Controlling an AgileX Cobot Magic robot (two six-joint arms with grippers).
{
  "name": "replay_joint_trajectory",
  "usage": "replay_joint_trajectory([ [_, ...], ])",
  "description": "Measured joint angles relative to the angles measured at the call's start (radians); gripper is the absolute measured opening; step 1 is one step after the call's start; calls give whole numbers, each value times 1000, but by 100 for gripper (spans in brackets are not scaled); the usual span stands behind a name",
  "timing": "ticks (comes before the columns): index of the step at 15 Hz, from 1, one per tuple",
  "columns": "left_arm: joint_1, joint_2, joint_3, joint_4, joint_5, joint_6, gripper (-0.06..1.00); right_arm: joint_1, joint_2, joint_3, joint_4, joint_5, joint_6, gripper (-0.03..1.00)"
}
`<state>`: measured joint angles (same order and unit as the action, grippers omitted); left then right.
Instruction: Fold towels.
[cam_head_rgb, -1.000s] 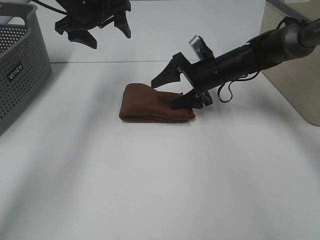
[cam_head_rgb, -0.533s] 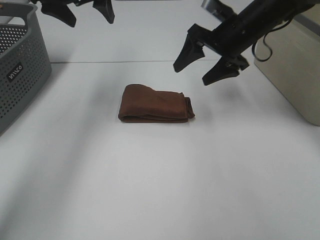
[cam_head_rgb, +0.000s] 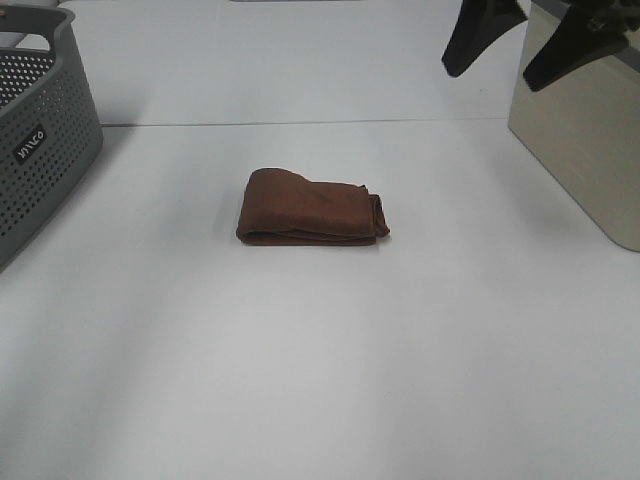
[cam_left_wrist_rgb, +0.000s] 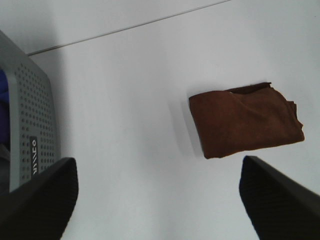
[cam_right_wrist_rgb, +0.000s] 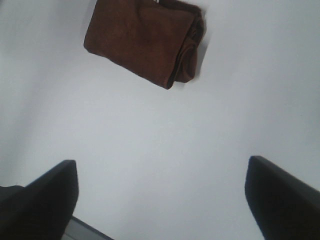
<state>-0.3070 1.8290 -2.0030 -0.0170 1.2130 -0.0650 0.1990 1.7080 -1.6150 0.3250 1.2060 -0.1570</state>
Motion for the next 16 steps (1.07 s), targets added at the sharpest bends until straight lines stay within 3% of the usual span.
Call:
replay_joint_trajectory([
  [4, 0, -373, 456, 4, 0, 13, 83, 0, -284, 180, -137, 1, 55, 85],
  [7, 0, -589, 733, 4, -4, 13, 83, 0, -460, 338, -151, 3, 71, 85],
  [10, 0, -835, 1058, 2, -72, 16, 83, 0, -666, 538, -173, 3, 71, 85],
  [14, 0, -1135, 1329, 0, -107, 65, 83, 0, -928, 779, -222, 3, 74, 85],
  [16, 0, -1401, 1454, 0, -109, 83, 83, 0, -1165, 950, -269, -44, 74, 85],
])
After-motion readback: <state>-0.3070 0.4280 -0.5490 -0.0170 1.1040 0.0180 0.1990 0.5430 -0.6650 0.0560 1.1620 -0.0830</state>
